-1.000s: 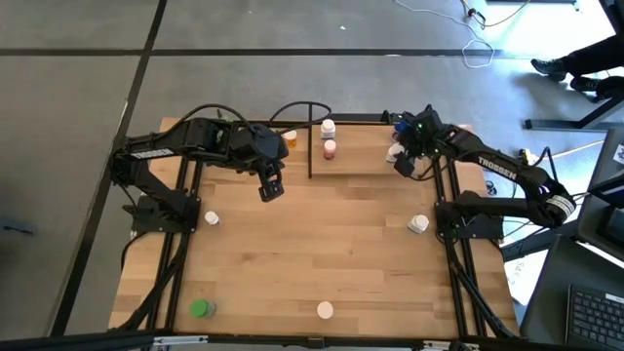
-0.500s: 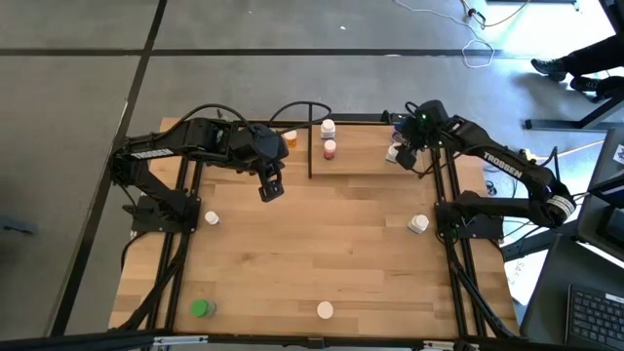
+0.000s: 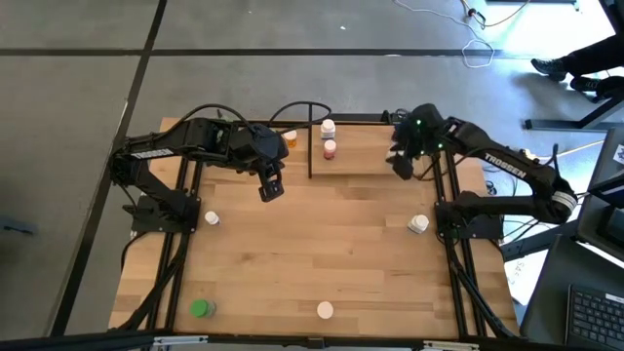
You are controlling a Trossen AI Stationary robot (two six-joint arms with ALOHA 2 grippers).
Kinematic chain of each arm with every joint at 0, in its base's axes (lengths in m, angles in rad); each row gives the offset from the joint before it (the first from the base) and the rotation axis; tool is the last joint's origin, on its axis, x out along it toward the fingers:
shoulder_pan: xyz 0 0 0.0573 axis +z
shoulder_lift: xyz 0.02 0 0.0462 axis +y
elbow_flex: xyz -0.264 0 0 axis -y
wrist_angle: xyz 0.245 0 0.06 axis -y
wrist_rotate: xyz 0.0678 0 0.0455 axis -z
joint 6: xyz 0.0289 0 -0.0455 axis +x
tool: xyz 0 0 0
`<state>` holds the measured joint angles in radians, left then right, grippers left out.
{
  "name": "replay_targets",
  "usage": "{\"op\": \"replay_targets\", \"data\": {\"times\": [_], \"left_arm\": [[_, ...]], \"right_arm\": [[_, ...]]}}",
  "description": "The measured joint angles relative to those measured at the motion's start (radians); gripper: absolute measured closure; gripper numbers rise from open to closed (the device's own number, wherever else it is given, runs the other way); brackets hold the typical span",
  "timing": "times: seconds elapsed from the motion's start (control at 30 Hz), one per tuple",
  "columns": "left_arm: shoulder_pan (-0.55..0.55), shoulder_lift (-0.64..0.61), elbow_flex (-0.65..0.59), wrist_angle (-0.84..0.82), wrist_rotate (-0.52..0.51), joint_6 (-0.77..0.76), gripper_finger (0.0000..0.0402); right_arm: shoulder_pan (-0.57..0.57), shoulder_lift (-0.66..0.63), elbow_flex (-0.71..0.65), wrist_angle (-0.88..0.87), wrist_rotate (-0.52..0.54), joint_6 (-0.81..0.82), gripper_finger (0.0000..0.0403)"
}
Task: Pick and place medicine bottles onto shelf by color
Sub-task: Put the white medicine bottle on the shelf
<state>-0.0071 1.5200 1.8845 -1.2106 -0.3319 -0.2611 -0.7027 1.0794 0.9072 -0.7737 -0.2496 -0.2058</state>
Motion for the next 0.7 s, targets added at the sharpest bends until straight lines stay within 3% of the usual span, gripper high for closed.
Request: {"op": "replay_targets", "data": {"times": [0.43, 0.7], "left_arm": [[0.002, 0.0, 0.0, 0.0, 0.0, 0.001, 0.0401], [0.002, 0.0, 0.0, 0.0, 0.0, 0.001, 0.0401]], "right_arm": [[0.097, 0.002, -0.012, 0.014, 0.11, 0.117, 0.0392], [0.101, 0.088, -0.013, -0.002, 0.104, 0.179, 0.0399]]}}
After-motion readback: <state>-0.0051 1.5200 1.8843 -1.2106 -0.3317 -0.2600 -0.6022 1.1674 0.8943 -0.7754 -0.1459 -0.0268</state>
